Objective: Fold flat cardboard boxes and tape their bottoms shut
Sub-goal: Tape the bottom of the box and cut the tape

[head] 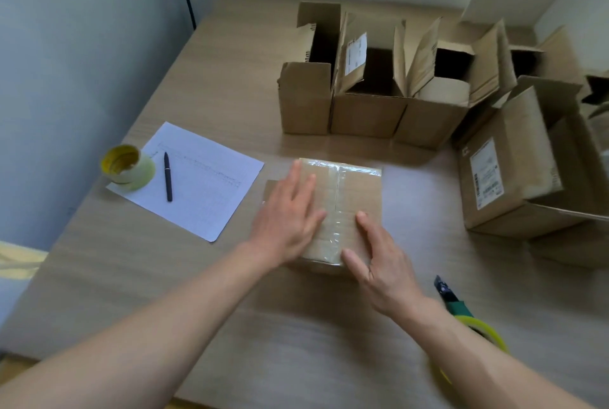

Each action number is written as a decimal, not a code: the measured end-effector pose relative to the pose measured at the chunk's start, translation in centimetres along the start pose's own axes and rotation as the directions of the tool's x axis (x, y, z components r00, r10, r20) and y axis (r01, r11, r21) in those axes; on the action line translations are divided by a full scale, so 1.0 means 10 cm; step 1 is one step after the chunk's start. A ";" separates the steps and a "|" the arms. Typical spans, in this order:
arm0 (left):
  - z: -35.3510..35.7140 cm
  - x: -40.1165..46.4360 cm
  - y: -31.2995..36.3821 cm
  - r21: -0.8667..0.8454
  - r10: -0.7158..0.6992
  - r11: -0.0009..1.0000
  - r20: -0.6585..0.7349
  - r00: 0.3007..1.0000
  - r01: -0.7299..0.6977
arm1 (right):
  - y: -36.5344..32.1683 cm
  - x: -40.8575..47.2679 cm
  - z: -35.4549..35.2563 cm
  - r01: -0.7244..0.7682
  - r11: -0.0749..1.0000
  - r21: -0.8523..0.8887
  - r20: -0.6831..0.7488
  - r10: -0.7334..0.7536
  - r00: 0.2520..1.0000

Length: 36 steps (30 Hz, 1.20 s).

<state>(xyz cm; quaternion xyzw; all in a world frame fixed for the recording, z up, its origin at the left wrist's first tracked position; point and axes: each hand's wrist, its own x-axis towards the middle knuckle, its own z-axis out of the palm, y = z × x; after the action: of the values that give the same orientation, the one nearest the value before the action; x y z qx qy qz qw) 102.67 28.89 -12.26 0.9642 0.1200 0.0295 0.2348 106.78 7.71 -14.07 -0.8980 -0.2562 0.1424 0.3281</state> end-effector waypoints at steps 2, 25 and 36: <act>-0.02 0.41 0.13 0.066 -0.073 0.995 0.063 0.995 0.069 | 0.00 0.00 0.00 -0.003 1.000 0.002 0.015 0.003 1.000; 0.15 0.82 0.07 -0.278 -0.533 0.804 0.055 0.845 0.525 | -0.12 1.34 -0.16 -0.322 0.900 0.295 -0.120 0.369 0.921; -0.13 0.99 0.15 -0.476 -0.647 0.478 0.379 0.662 0.739 | -0.06 1.39 -0.14 -0.442 0.809 0.388 -0.067 0.503 0.862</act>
<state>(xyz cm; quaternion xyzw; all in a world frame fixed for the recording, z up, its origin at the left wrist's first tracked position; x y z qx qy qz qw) 112.48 30.63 -10.39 0.7060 0.4662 -0.1031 0.5230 118.65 15.10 -13.88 -0.8665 0.0347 0.1887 0.4609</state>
